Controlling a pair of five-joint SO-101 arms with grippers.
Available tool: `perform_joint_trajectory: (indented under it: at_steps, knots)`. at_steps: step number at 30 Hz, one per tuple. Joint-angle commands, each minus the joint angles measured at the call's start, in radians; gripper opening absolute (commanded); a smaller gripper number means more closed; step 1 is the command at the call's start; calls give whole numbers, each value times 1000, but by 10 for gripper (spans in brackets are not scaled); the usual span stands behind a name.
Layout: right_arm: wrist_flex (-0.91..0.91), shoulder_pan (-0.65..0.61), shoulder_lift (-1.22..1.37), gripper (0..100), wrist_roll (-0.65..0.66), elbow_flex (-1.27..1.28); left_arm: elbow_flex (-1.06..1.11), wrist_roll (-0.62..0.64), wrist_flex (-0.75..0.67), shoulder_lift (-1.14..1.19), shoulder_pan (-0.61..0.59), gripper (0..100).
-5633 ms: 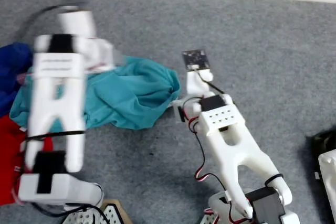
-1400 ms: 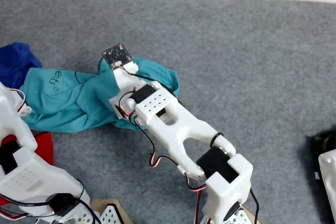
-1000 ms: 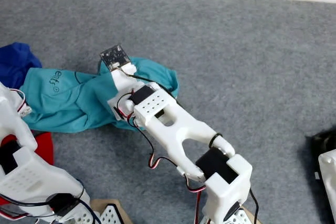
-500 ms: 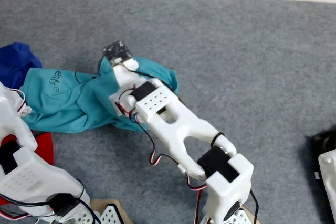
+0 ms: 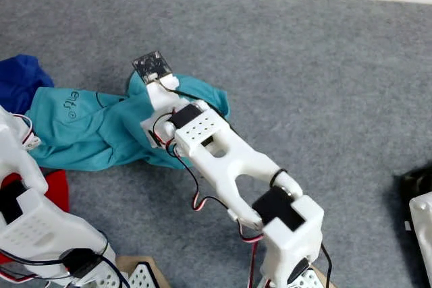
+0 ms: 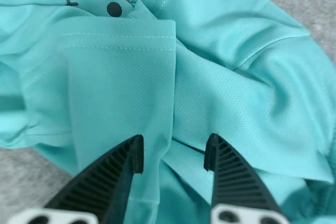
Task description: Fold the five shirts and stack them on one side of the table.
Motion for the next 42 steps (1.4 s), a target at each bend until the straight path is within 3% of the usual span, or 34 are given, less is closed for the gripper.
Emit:
perform_joint_trajectory:
  at_steps: [1, 5, 11, 20, 37, 42]
  knots:
    - [-62, 22, 27, 202, -5, -96, -25, -11, -14, -7, -2, 9]
    - [-44, 22, 87, 202, -5, -196, -25, -11, -14, -7, -5, 9]
    - [165, 19, 61, 202, -3, -274, -27, -11, -18, -7, -4, 9]
    - [5, 33, 154, 202, 52, -309, -27, -11, -14, -7, -10, 9]
    - [1, 38, 340, 201, 71, -547, -27, -11, -18, -5, -5, 9]
    - [1, 36, 344, 111, 71, -549, -27, -11, -18, -5, -2, 9]
